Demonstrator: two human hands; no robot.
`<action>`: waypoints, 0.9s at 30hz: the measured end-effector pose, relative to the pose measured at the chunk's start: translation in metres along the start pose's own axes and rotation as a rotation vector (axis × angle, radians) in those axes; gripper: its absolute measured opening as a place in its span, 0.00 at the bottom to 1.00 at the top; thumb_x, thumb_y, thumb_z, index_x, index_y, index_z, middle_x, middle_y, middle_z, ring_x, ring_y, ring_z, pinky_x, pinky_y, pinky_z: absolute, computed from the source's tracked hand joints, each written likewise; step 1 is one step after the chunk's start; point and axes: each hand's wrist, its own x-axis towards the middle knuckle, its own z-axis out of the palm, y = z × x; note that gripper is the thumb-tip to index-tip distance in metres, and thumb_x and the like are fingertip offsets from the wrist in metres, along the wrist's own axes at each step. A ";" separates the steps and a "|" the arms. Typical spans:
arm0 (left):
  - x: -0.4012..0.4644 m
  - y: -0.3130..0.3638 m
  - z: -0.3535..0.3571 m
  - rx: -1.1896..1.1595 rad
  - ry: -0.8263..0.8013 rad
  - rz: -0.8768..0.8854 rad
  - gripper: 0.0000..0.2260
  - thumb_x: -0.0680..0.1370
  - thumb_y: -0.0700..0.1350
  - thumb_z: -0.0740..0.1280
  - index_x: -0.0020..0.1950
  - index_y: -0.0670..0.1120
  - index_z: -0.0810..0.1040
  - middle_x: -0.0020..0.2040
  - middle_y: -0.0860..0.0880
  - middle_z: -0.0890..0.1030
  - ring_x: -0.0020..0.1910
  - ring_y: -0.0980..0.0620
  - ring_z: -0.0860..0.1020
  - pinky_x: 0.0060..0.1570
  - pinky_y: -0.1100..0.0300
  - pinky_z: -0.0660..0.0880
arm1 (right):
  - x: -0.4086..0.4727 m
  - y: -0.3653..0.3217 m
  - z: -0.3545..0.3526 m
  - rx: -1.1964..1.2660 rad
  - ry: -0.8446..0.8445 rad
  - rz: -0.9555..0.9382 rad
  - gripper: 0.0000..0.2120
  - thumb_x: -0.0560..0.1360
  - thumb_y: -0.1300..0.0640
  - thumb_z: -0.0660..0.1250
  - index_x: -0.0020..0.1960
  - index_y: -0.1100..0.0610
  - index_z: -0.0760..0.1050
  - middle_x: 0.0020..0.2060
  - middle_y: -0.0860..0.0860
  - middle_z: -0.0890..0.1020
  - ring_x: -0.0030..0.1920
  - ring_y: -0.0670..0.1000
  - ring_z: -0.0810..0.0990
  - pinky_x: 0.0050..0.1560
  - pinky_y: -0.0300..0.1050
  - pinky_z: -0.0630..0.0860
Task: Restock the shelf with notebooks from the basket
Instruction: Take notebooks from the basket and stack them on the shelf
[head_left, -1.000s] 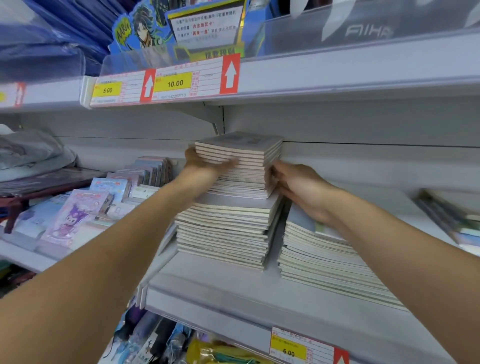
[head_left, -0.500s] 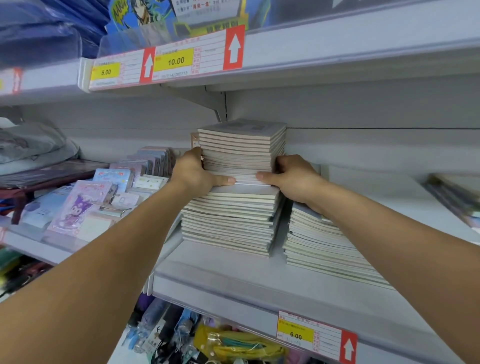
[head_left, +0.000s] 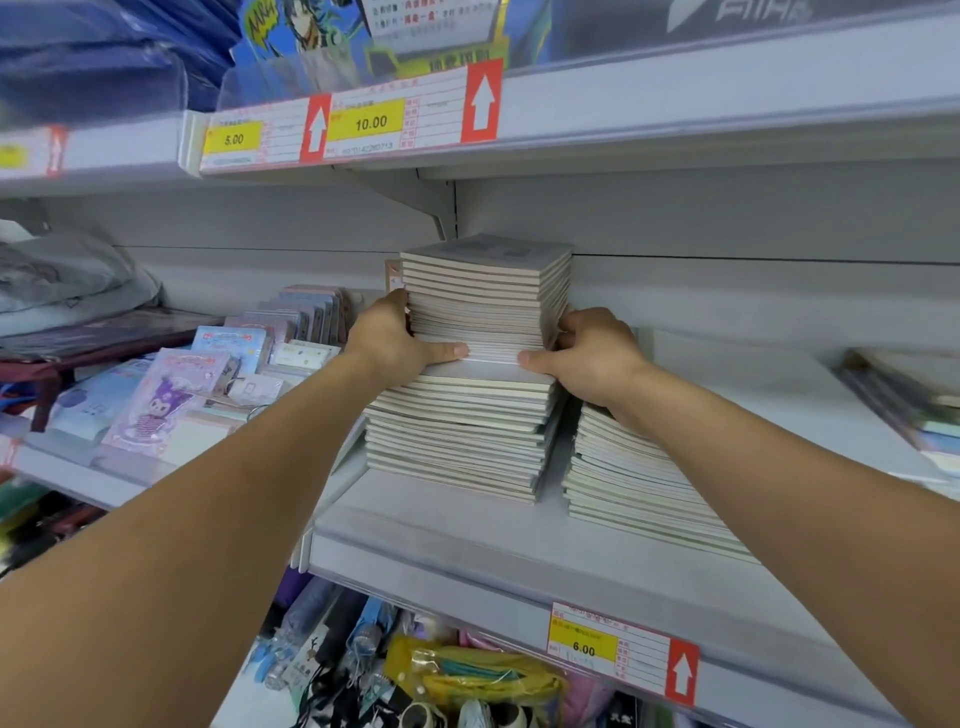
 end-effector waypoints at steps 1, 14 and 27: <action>0.001 0.000 -0.002 -0.012 -0.022 -0.009 0.36 0.61 0.52 0.83 0.65 0.49 0.72 0.61 0.52 0.79 0.61 0.47 0.77 0.66 0.50 0.72 | -0.001 0.000 0.000 0.000 -0.010 -0.004 0.18 0.72 0.52 0.76 0.59 0.58 0.80 0.55 0.52 0.84 0.56 0.53 0.82 0.62 0.52 0.78; 0.004 -0.002 -0.001 0.065 0.035 0.033 0.39 0.58 0.55 0.83 0.64 0.50 0.71 0.59 0.54 0.78 0.61 0.47 0.77 0.64 0.53 0.74 | 0.008 -0.010 -0.004 -0.442 -0.042 -0.189 0.12 0.76 0.49 0.71 0.49 0.57 0.74 0.51 0.53 0.81 0.53 0.56 0.79 0.51 0.45 0.74; -0.010 0.013 -0.001 0.128 0.068 0.020 0.38 0.62 0.52 0.82 0.66 0.44 0.70 0.63 0.46 0.78 0.63 0.43 0.75 0.64 0.54 0.72 | 0.010 -0.026 -0.005 -0.661 -0.134 -0.187 0.16 0.80 0.51 0.66 0.61 0.61 0.73 0.57 0.59 0.78 0.53 0.57 0.77 0.50 0.45 0.73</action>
